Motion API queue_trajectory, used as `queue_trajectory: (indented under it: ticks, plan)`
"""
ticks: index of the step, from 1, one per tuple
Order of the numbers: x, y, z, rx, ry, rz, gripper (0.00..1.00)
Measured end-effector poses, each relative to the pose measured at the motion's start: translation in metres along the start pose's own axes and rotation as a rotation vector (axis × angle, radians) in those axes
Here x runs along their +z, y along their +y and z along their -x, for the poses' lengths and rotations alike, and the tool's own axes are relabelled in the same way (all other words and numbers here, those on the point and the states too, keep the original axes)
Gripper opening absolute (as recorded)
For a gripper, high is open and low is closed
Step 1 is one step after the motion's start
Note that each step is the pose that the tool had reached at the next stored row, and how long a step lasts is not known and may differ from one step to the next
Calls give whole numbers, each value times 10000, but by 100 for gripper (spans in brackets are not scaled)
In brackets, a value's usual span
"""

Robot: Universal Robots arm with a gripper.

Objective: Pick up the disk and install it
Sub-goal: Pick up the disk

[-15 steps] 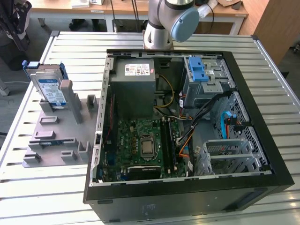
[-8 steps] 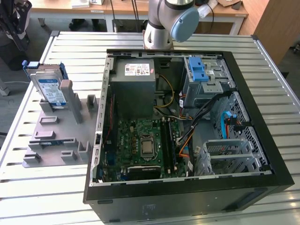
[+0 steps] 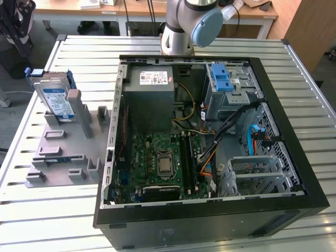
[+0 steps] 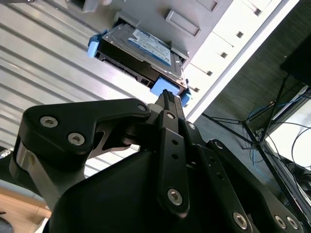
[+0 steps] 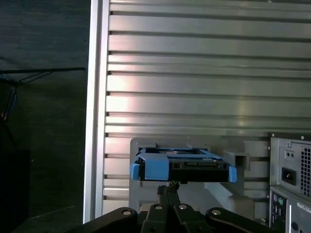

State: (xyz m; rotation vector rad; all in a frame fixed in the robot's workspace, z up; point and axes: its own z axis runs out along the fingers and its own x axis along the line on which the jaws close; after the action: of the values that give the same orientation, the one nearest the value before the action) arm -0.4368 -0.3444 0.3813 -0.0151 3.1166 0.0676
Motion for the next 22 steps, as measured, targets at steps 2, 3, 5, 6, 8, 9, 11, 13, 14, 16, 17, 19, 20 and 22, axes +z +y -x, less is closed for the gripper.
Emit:
queue_trajectory:
  ticks: [2,3,5,6,8,9,11,13,14,16,17,19,20,22]
  plan:
    - [0,0,0,-75,4,1,11]
    - [0,0,0,-113,6,2,11]
    - [0,0,0,-188,8,4,11]
    - [0,0,0,-228,9,5,11]
    - [0,0,0,-306,13,7,11]
    - [0,0,0,-346,14,8,11]
    - [1,0,0,-444,19,7,11]
    - [1,-1,0,-560,24,-1,11]
    - [1,-1,0,-622,27,-10,11]
    - [0,0,0,-717,34,-51,11]
    - [0,0,-1,-755,36,-72,11]
    - [0,-1,-1,-814,42,-111,11]
    - [0,-1,-1,-837,43,-123,11]
    - [1,0,-1,-889,46,-136,11]
